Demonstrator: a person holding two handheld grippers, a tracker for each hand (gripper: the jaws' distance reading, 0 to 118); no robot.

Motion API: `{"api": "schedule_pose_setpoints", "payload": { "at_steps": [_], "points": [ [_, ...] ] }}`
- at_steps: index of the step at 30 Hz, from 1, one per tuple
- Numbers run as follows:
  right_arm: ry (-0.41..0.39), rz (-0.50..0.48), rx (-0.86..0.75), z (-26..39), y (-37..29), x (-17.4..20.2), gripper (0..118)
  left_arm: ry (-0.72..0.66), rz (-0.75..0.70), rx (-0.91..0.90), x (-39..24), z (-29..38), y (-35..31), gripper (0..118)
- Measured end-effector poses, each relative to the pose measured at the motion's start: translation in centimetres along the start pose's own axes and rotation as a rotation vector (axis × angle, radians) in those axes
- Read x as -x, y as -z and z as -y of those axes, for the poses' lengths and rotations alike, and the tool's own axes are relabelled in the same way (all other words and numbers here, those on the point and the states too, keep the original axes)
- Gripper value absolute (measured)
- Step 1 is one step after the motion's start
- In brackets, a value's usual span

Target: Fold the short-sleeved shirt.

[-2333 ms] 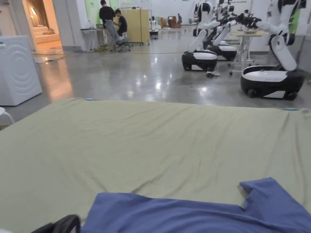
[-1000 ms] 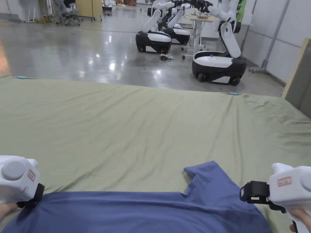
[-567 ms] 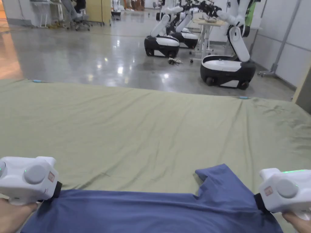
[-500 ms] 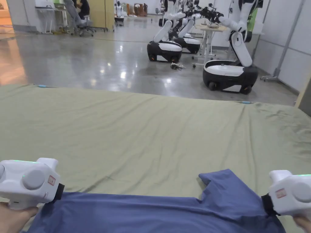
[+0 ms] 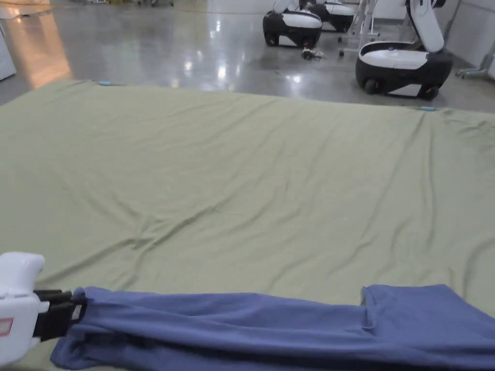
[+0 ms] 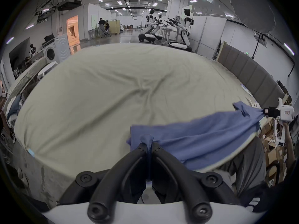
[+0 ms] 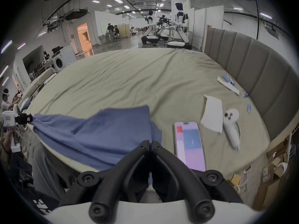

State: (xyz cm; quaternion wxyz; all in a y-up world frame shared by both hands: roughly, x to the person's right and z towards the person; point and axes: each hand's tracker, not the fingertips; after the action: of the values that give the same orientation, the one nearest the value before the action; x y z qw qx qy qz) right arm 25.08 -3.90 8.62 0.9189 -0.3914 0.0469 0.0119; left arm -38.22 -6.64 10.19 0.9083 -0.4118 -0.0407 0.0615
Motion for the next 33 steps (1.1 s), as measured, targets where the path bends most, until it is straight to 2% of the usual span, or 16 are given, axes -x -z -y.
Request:
{"api": "schedule_pose_setpoints", "payload": {
  "at_steps": [6, 7, 8, 9, 10, 12, 13, 16, 18, 20, 22, 27, 28, 30, 32, 33],
  "points": [
    [0.042, -0.002, 0.047, 2.9, 1.3, 0.7, 2, -0.056, 0.012, 0.014, -0.2, 2.0, 0.9, 2],
    [0.034, 0.002, 0.046, 3.4, 1.5, 1.0, 2, -0.063, 0.004, 0.001, -0.1, 2.0, 0.9, 7],
    [0.017, 0.011, 0.051, 4.0, 2.1, 1.2, 2, -0.066, -0.005, -0.018, -0.1, 2.2, 0.7, 19],
    [0.003, 0.013, 0.047, 4.3, 2.1, 1.3, 4, -0.057, -0.022, -0.035, -0.2, 2.3, 0.5, 41],
    [-0.006, 0.016, 0.039, 4.6, 2.1, 1.3, 21, -0.038, -0.045, -0.069, 0.0, 2.4, 0.4, 69],
    [-0.005, 0.013, 0.027, 4.3, 1.2, 2.1, 68, -0.010, -0.052, -0.160, -0.7, 2.5, -1.5, 73],
    [0.011, 0.015, 0.000, 4.2, 0.5, 2.3, 77, 0.001, -0.062, -0.215, -1.3, 2.4, -2.8, 73],
    [0.016, -0.005, -0.157, 3.3, -2.2, 3.4, 77, 0.036, -0.095, -0.391, -2.3, 2.1, -6.4, 73],
    [-0.010, -0.002, -0.270, 2.5, -4.1, 5.2, 78, 0.059, -0.106, -0.493, -4.1, 1.7, -8.9, 73],
    [0.005, -0.025, -0.367, 2.0, -5.9, 7.4, 79, 0.068, -0.125, -0.576, -6.0, 1.4, -10.9, 73],
    [0.007, -0.083, -0.409, 1.6, -6.9, 9.1, 79, 0.069, -0.148, -0.643, -7.8, 1.1, -12.3, 73],
    [-0.021, -0.146, -0.484, 1.6, -8.4, 12.7, 74, 0.066, -0.050, -0.690, -11.2, 0.5, -14.9, 70],
    [-0.010, -0.184, -0.490, 1.5, -8.6, 13.0, 63, 0.064, -0.028, -0.687, -11.8, 0.4, -15.1, 61],
    [0.007, -0.243, -0.510, 1.5, -8.9, 13.6, 32, 0.029, 0.035, -0.667, -12.4, 0.1, -15.4, 27],
    [-0.007, -0.224, -0.519, 1.2, -9.1, 14.4, 4, 0.038, 0.043, -0.678, -13.2, 0.4, -15.7, 17],
    [-0.019, -0.208, -0.527, 1.1, -9.1, 14.7, 4, 0.048, 0.028, -0.687, -13.7, 0.5, -15.8, 15]
  ]
}}
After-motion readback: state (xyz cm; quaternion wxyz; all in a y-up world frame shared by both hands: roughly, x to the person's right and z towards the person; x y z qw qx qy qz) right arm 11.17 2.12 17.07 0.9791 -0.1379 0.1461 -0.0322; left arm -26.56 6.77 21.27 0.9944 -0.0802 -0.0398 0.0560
